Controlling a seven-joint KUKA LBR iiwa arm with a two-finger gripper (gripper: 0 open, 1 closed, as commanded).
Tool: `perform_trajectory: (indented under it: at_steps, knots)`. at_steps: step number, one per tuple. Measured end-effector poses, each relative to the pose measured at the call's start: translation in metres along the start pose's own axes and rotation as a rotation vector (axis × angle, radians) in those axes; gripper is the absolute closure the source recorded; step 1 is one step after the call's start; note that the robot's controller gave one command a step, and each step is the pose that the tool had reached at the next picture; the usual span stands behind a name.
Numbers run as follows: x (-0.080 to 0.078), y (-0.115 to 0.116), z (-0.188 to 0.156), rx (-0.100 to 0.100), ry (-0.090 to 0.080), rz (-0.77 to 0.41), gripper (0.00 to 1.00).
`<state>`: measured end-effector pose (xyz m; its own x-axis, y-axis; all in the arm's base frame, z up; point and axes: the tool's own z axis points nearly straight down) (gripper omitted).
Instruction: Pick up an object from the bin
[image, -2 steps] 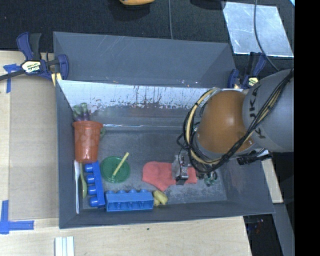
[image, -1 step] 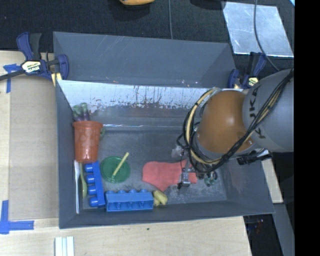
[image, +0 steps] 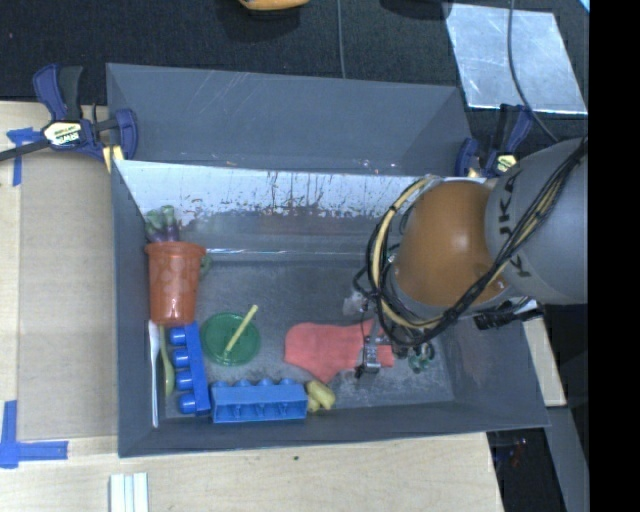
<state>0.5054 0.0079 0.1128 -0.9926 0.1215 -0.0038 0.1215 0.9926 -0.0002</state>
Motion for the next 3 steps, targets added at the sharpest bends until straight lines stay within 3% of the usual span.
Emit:
perform_trajectory:
  at_steps: [1,3]
  knots:
    - [0.005,0.009,0.022,0.000,0.002,-0.192,1.00]
    - [0.008,0.010,0.003,0.001,0.010,-0.203,1.00]
